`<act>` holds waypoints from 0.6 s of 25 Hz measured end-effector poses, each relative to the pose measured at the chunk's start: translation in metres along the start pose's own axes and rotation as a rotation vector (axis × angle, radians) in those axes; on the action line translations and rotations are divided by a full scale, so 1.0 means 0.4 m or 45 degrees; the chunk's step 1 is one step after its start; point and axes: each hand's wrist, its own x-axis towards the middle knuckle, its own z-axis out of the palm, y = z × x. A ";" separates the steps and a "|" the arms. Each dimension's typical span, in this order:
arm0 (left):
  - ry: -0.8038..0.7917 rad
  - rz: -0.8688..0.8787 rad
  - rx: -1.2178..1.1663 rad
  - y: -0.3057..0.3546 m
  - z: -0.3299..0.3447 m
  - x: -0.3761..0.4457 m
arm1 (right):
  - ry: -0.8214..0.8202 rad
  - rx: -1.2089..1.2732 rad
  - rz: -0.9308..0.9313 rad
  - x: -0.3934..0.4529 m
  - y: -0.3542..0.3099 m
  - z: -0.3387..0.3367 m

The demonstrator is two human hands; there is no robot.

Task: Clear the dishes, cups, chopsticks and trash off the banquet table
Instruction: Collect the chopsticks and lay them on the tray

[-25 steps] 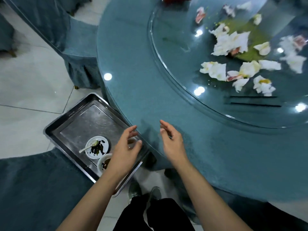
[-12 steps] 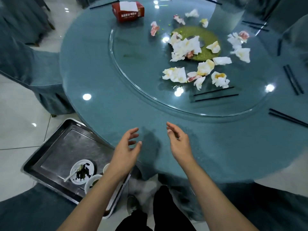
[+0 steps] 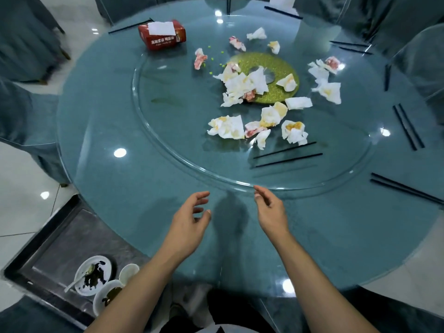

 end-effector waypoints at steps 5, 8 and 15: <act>-0.023 -0.018 0.026 0.046 0.091 0.065 | 0.015 -0.251 0.008 0.088 0.035 -0.110; -0.041 -0.028 0.053 0.062 0.126 0.094 | -0.013 -0.512 -0.030 0.133 0.045 -0.157; -0.067 -0.026 0.070 0.084 0.168 0.178 | -0.128 -0.885 0.003 0.190 0.064 -0.172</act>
